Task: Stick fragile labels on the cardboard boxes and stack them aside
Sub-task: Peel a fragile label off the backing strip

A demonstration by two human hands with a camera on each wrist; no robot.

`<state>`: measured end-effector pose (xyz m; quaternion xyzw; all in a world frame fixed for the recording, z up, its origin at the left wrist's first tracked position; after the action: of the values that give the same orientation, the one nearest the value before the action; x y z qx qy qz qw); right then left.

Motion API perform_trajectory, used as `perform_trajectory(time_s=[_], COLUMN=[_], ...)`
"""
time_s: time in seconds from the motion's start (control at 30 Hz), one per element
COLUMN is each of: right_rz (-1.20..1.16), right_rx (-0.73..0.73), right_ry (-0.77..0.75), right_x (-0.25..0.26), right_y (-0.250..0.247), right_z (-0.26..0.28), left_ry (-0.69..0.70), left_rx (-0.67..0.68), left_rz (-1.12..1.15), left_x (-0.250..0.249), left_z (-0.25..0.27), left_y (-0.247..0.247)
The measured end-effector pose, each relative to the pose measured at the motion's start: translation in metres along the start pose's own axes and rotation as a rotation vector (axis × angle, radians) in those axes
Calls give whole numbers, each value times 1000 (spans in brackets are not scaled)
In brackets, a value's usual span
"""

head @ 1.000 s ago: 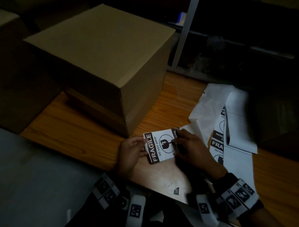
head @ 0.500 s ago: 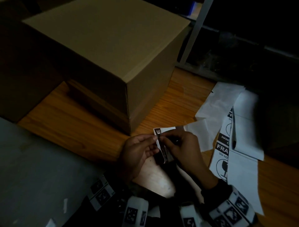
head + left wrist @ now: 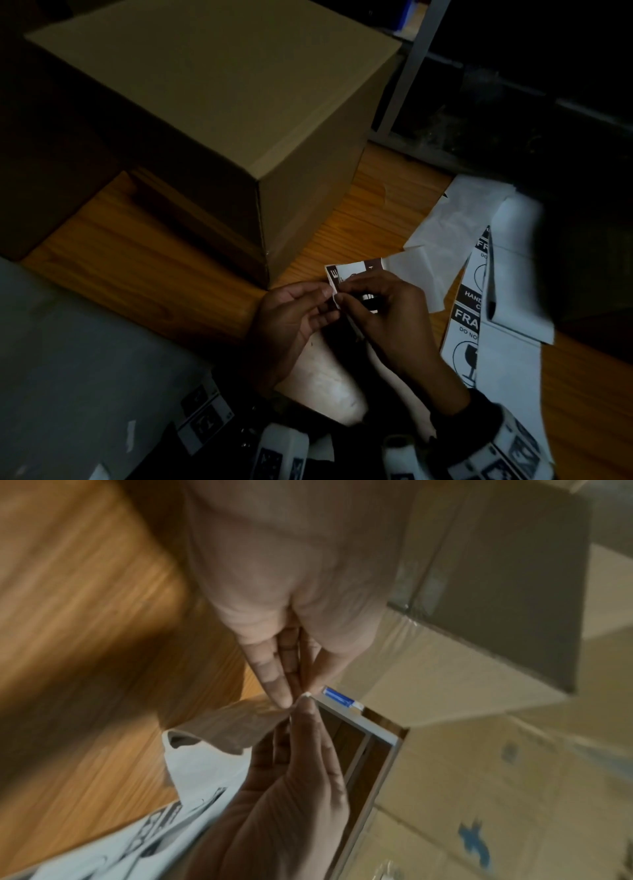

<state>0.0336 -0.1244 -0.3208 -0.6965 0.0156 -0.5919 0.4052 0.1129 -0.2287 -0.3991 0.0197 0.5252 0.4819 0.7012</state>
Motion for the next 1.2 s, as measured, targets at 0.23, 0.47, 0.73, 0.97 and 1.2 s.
perform_trajectory(time_s=[0.23,0.47,0.73,0.97,1.2], right_rz=[102,23,-60,-118,-119], right_rx=[-48,-83,42,136,95], right_ry=[-75,-32,-79,-14,-58], right_x=[10,7,15,14,14], right_y=[-7,-18,-21,-21,-34], right_z=[3,1,-10,-9,-1], left_ry=[56,150,279,200,53], left_rx=[38,95,271,268,145], left_rz=[-169,-280,-346,-173,-180], left_x=[-10,-19,-30,-33,-28], left_z=[1,4,10,18,19], left_y=[9,18,32,35,40])
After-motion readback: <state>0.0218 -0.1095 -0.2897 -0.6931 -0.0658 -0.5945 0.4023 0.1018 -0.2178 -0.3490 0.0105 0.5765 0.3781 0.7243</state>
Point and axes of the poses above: each hand's wrist, its own z-axis away from the middle knuckle, its own y-axis out of the palm, x = y × z, the point moved 9 cm from there along -z, towards the middle knuckle, and after that the axes turned 8 degrees about y, right-handed, at the moved point
